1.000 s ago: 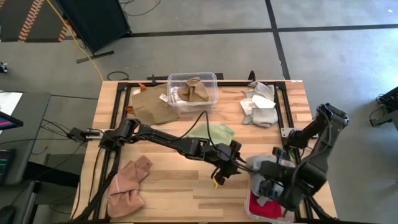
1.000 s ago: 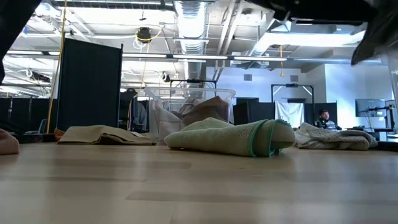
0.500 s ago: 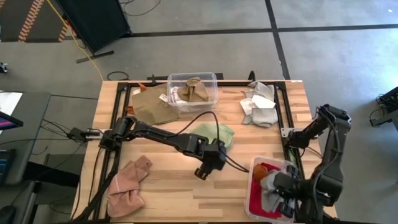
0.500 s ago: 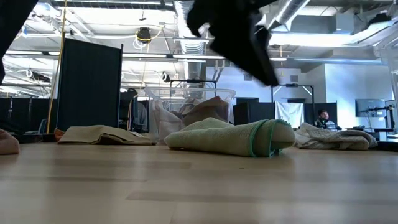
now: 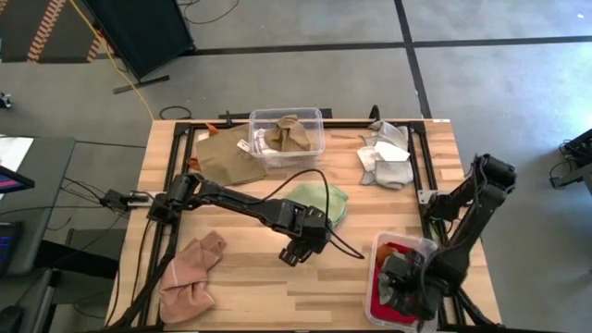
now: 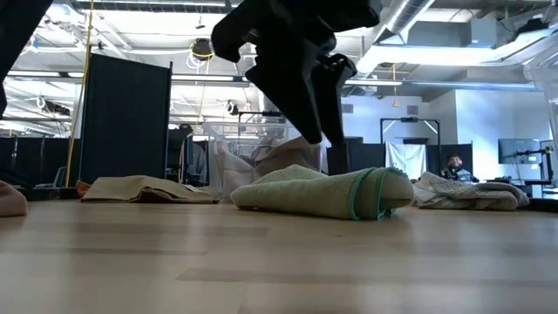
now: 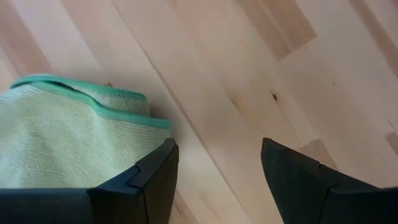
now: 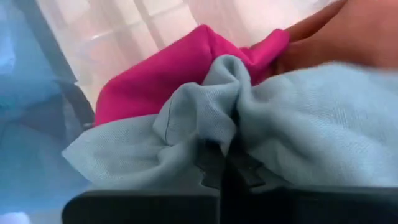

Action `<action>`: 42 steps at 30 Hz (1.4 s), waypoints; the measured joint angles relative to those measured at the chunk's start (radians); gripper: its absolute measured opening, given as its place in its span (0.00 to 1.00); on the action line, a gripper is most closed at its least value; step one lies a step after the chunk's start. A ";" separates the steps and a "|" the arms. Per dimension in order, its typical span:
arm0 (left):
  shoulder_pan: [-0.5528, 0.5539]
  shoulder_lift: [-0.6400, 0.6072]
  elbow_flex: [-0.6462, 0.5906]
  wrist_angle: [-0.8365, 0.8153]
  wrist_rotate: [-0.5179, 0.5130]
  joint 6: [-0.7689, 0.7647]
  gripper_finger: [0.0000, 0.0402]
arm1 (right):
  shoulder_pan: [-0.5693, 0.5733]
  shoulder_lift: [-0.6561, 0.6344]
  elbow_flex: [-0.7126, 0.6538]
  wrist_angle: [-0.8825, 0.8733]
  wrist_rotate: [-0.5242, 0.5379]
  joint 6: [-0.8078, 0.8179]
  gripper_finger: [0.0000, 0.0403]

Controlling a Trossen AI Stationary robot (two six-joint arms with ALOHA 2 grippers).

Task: Sort towels by color in basket
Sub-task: Put the gray towel into the bottom transparent bin, then put the light brown towel into the top transparent bin

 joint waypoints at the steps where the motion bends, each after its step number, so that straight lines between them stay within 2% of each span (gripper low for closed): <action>1: 0.000 0.000 0.000 -0.004 0.000 0.000 0.55 | -0.010 0.000 -0.020 0.021 -0.022 0.000 0.07; 5: -0.001 0.000 0.000 -0.011 0.001 -0.001 0.55 | -0.031 0.000 -0.085 0.092 -0.070 0.005 0.07; 11: -0.006 0.000 0.000 -0.022 0.001 -0.003 0.55 | -0.059 -0.001 -0.146 0.208 -0.084 0.006 0.07; 19: -0.015 0.000 0.000 -0.069 0.002 -0.003 0.55 | -0.070 -0.002 -0.098 0.209 -0.109 -0.026 0.15; 23: -0.017 0.000 0.000 -0.073 0.001 -0.011 0.55 | -0.070 -0.003 -0.019 0.129 -0.110 -0.056 0.23; 29: -0.026 0.000 0.000 -0.063 -0.005 -0.010 0.55 | -0.071 -0.003 0.136 -0.087 -0.108 -0.071 0.38; 34: -0.032 -0.023 -0.001 -0.064 -0.089 -0.002 0.55 | -0.071 -0.003 0.257 -0.234 -0.070 -0.086 0.50; 38: -0.032 -0.062 -0.001 -0.065 -0.115 -0.003 0.55 | -0.071 -0.003 0.341 -0.320 -0.029 -0.100 0.56; 42: -0.033 -0.112 -0.001 -0.082 -0.136 -0.007 0.55 | -0.071 -0.003 0.417 -0.395 -0.015 -0.108 0.58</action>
